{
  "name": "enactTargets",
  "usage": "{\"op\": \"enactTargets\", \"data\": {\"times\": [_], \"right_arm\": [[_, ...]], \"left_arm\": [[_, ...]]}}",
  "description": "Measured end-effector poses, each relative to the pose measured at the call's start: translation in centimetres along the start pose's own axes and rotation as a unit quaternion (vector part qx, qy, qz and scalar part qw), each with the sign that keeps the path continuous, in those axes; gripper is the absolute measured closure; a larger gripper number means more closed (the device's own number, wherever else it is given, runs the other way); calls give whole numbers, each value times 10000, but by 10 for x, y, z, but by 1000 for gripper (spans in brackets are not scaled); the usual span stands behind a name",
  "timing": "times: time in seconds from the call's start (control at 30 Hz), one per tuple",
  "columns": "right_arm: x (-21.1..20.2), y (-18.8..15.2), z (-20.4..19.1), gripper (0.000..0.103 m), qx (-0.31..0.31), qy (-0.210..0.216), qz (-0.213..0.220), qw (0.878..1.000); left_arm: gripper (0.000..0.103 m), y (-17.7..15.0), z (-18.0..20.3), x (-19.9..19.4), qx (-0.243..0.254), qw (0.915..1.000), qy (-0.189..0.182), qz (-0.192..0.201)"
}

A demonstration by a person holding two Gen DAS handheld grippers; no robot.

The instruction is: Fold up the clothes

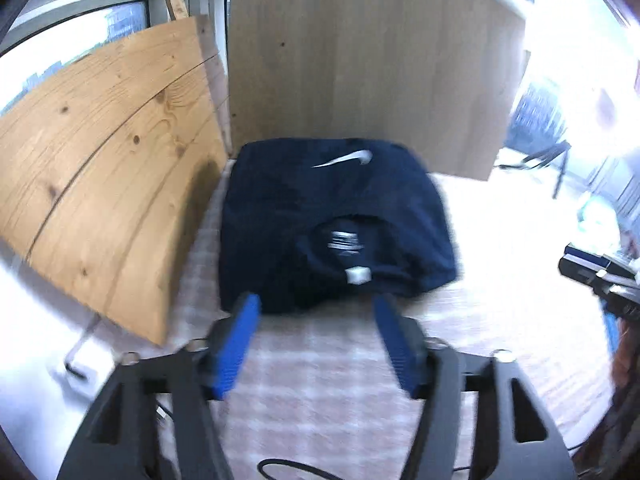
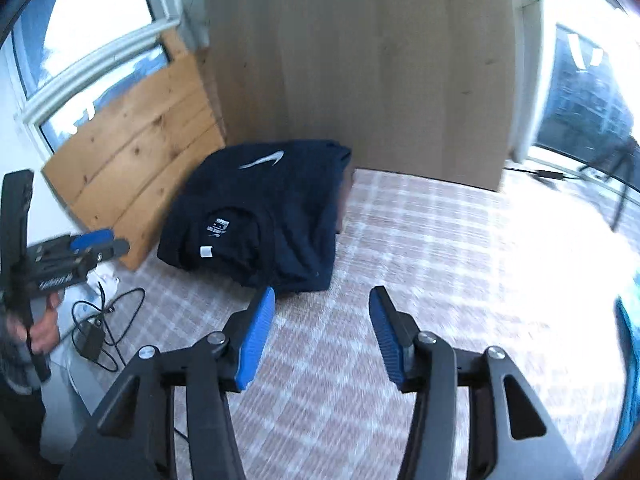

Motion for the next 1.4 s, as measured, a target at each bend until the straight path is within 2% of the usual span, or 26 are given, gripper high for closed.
{"op": "enactTargets", "data": {"times": [0.03,0.13,0.23,0.3,0.43,0.67,0.93,1.1,1.4], "right_arm": [[-10,-4,2,46,8,-93,34,10000],[-26,-15,-10,43,-111,-456,29,9989],[-55,-25,-13,43,-214,-573,123,9981],[-75,-31,-14,43,-247,-601,196,9977],[-108,-44,-11,43,-184,-510,371,9978],[-165,-75,6,43,-247,-446,512,9974],[-207,-117,21,43,-385,-408,562,9968],[-225,-136,26,43,-434,-430,605,9963],[-248,-150,39,43,-466,-484,717,9952]], "left_arm": [[36,1,2,-20,3,10000,-34,48],[33,3,14,-84,196,9996,73,206],[29,-9,27,-113,234,9990,239,297],[29,-19,33,-127,54,9989,373,269],[29,-43,44,-152,-463,9968,650,88],[29,-80,85,-196,-545,9921,1129,104],[28,-120,140,-236,-467,9915,1207,127],[28,-139,155,-250,-598,9916,1141,74],[28,-147,171,-272,-695,9898,1210,297]]}}
Point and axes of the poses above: each gripper's, at about its wrist camera, not at the fingertips, and x roughly the way its jaws point, z to its right, y to its top, the point moved 4 cm from there along x, roughly the way its jaws point, and after that the axes turned 7 degrees about z, right-handed, at the moved point
